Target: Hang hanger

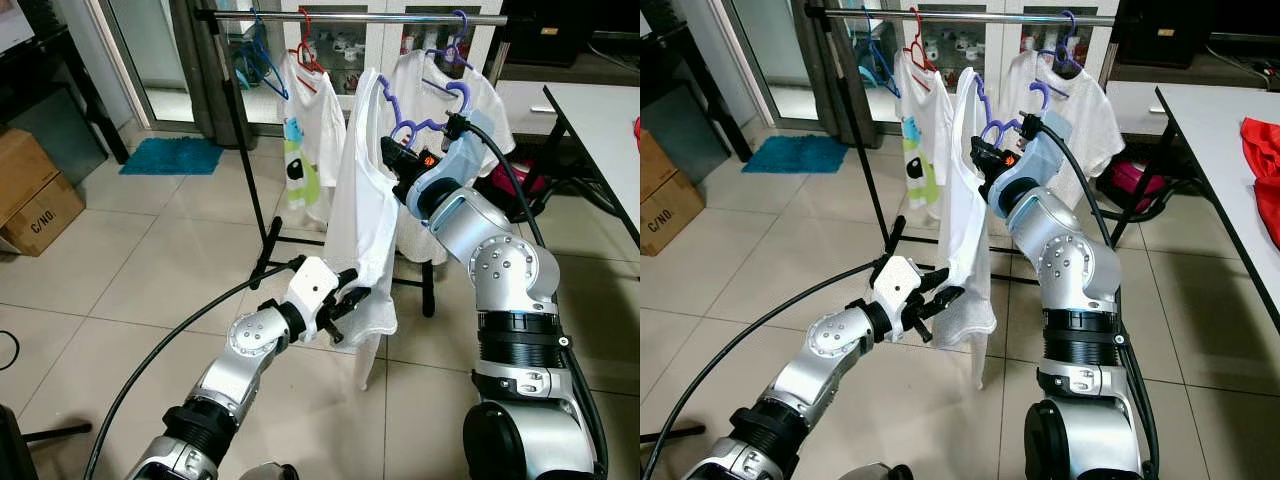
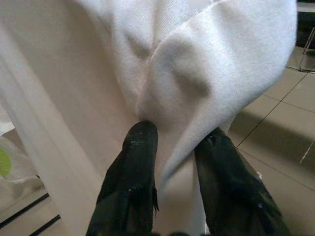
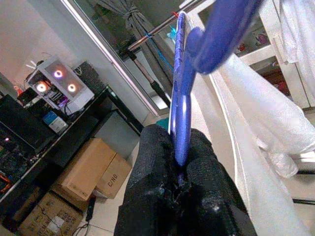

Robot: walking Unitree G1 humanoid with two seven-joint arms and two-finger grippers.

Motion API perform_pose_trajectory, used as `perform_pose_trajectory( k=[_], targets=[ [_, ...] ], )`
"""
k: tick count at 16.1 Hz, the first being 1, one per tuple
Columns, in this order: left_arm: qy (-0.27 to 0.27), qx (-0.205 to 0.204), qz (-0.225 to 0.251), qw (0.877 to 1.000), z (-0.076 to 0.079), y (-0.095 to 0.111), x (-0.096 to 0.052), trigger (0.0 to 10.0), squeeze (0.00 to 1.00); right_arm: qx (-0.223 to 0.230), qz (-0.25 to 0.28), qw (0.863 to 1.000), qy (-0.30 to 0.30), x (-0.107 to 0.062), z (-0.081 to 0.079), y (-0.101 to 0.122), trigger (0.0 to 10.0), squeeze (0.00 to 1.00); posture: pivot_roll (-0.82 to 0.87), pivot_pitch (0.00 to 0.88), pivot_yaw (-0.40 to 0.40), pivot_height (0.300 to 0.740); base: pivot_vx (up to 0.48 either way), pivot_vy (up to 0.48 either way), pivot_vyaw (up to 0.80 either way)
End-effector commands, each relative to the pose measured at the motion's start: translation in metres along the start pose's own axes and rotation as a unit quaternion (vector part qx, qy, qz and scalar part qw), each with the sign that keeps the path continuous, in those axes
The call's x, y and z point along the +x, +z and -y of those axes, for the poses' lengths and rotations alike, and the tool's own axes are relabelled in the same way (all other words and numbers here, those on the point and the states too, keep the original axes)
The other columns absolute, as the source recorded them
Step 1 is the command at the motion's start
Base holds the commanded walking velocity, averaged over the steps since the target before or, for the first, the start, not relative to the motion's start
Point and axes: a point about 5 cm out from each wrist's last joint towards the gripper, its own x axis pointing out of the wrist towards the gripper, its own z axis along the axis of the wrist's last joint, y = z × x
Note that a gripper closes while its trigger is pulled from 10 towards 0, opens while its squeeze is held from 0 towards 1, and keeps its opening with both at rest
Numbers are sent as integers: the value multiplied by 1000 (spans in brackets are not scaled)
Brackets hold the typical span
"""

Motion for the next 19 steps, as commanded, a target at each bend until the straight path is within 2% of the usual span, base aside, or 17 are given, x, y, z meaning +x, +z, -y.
perform_pose_trajectory(
  k=[1, 12, 19],
  targets=[
    [-1, -1, 5, 1000, -4, 2, 1, 0, 0, -7, 26, 999, 29, 1, -15, 16, 10000, 0, -215, 0, 70, 740, 0, 0, 0],
    [-14, -2, 7, 1000, -4, 0, -4, 0, 0, -4, 39, 999, 15, 3, -12, 21, 10000, 0, -207, 0, 65, 740, 0, 0, 0],
    [-57, 3, 4, 998, 5, -4, -8, 0, 0, -5, 64, 998, -9, 7, -5, 31, 10000, 0, -192, 0, 66, 740, 0, 0, 0]
  ],
)
